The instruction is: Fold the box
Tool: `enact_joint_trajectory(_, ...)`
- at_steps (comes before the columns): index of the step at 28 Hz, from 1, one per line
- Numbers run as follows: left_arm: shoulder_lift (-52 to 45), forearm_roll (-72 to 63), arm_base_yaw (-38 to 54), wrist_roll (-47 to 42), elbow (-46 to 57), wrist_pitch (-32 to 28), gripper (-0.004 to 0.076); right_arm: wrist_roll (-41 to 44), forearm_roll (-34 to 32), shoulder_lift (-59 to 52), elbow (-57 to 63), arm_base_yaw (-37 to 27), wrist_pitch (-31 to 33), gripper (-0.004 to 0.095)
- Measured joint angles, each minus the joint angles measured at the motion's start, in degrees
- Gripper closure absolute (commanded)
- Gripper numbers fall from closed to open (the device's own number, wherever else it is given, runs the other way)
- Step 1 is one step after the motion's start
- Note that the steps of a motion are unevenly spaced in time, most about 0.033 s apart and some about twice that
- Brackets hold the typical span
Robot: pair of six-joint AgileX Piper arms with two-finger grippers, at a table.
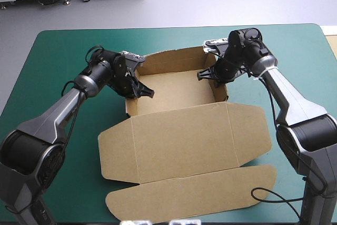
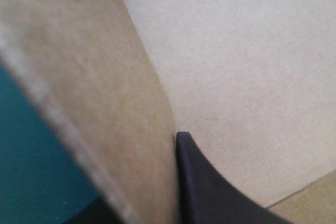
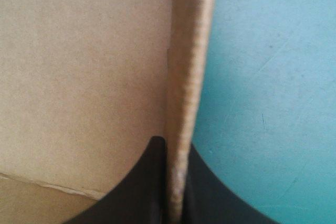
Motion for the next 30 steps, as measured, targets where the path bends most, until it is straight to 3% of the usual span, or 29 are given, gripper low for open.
enact_joint_trajectory(9,3.1,2.9,-2.7,-3.1,-1.3,0.4,0.0724,0.3,-1.9,0.9,0.1,-0.1,-0.1,0.0924)
enact_joint_trajectory(12,3.3,2.9,-2.7,-2.6,-1.8,1.2,0.0654,0.3,-1.9,1.4,0.1,-0.1,-0.1,0.0884)
enact_joint_trajectory(15,3.4,3.2,-2.7,-1.3,-3.5,3.3,0.0505,-0.2,-1.9,1.6,0.1,-0.1,-0.1,0.0715)
enact_joint_trajectory(18,3.4,3.1,-2.7,0.8,-6.0,6.3,0.0314,-0.7,-1.6,1.6,0.1,-0.1,-0.1,0.0404)
enact_joint_trajectory(20,3.4,2.2,-2.5,2.2,-7.6,7.7,0.0233,-1.0,-1.3,1.6,0.1,-0.1,-0.4,0.0191)
enact_joint_trajectory(22,3.4,2.2,-2.1,3.1,-9.2,8.3,0.0188,-1.1,-1.1,1.6,0.0,0.0,-0.6,0.0059)
enact_joint_trajectory(24,3.4,2.2,-1.4,3.4,-10.3,8.5,0.0183,-1.6,-1.0,1.6,0.0,0.0,-0.7,0.0006)
enact_joint_trajectory(30,3.4,2.2,2.3,3.6,-11.0,8.8,0.0183,-1.9,-1.2,1.6,-0.4,-0.1,-0.7,0.0006)
